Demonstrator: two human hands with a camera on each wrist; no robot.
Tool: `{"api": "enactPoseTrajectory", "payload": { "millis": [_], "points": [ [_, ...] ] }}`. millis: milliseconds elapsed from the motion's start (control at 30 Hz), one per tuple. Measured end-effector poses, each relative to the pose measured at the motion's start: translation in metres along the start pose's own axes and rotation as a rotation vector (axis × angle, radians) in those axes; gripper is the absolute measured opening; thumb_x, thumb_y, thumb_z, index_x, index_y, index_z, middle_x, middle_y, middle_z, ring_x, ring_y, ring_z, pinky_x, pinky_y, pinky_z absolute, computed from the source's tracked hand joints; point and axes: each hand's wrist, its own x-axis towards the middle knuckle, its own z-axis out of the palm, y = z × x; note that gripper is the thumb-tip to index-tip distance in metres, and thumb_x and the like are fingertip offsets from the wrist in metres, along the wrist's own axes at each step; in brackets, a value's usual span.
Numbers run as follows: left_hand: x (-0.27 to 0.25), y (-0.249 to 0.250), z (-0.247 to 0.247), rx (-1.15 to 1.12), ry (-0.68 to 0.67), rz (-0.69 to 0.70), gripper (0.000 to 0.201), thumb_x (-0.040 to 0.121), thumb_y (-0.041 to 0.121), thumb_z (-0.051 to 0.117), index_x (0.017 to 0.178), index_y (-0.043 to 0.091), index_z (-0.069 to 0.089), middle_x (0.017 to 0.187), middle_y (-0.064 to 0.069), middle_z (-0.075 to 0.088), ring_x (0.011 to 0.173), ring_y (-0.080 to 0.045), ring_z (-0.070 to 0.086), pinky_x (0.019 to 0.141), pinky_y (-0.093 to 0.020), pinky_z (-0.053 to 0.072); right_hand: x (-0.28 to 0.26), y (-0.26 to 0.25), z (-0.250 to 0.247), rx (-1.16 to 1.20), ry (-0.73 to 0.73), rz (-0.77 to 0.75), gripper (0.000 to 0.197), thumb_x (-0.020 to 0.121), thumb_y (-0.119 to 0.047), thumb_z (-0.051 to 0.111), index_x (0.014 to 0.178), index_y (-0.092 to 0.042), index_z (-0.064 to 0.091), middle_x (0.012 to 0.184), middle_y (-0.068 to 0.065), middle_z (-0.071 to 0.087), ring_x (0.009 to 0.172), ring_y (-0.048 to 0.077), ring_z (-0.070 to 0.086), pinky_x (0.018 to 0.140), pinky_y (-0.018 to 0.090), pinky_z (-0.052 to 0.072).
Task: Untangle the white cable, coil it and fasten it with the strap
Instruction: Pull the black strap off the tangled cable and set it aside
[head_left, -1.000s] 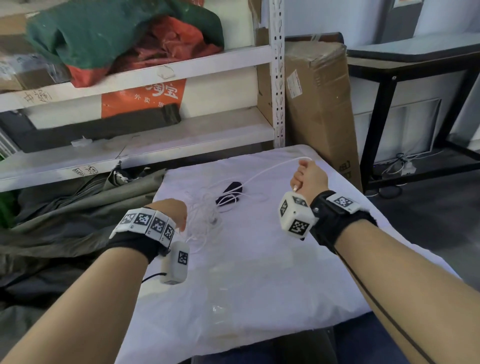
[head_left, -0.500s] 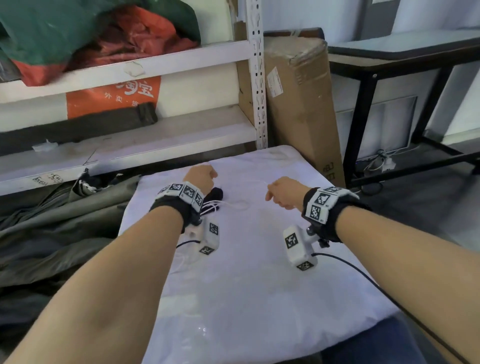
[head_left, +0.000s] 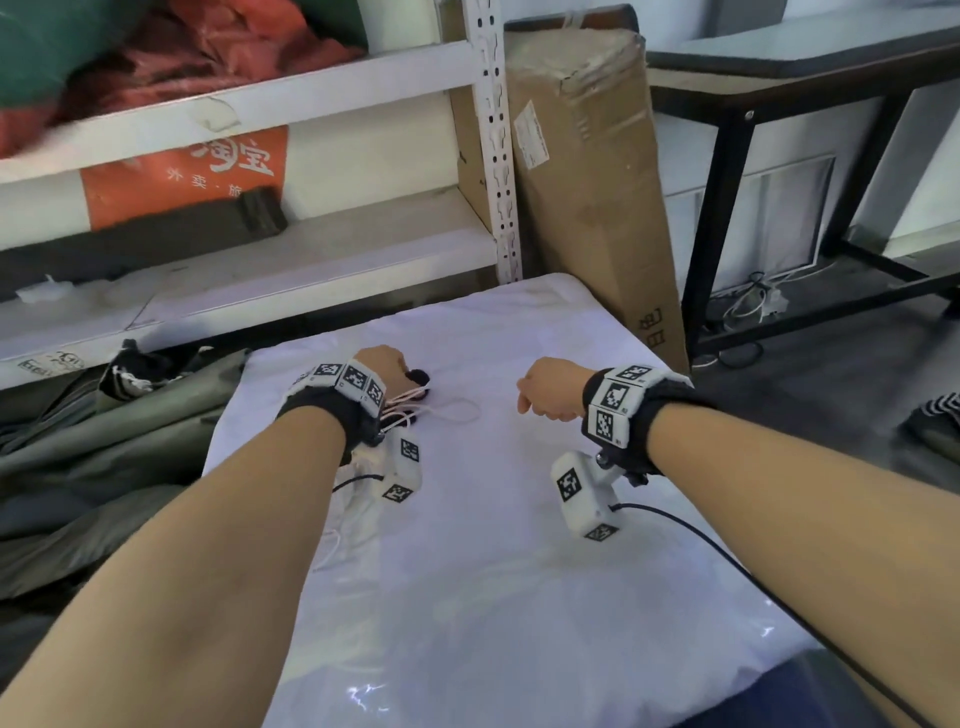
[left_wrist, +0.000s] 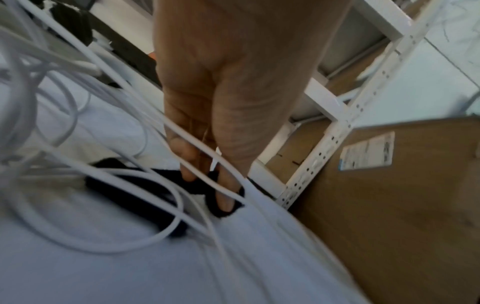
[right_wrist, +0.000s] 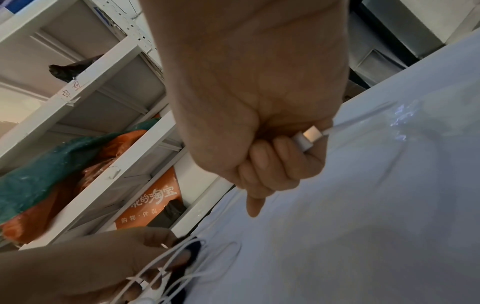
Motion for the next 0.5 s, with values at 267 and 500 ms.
{"api": "enactPoseTrajectory", "payload": {
  "millis": [267, 500],
  "points": [
    [0.008, -0.005, -0.026, -0.849, 0.411, -0.188, 0.024, 0.085, 0.021, 0.065, 0.075, 0.017, 0.043, 0.084, -0.012, 0.058, 0.055, -0.018, 0.055, 0.052, -0.023, 0.049, 0.0, 0.004, 0.006, -0.012, -0.032, -0.016, 0.034, 0.098, -0.017, 0.042, 0.065, -0.02, 0.048, 0.063, -0.003, 0.05, 0.053, 0.009, 0.045, 0.049, 0.018, 0.037],
    [-0.003, 0.068, -0.028, -0.591, 0.381, 0.286, 0.017, 0.083, 0.017, 0.067, 0.087, 0.019, 0.05, 0.082, -0.005, 0.06, 0.073, -0.024, 0.064, 0.069, -0.029, 0.052, 0.001, 0.009, 0.015, -0.197, -0.103, -0.084, 0.033, 0.096, -0.02, 0.045, 0.064, -0.021, 0.049, 0.064, -0.004, 0.053, 0.055, 0.008, 0.049, 0.051, 0.02, 0.041]
  ]
}}
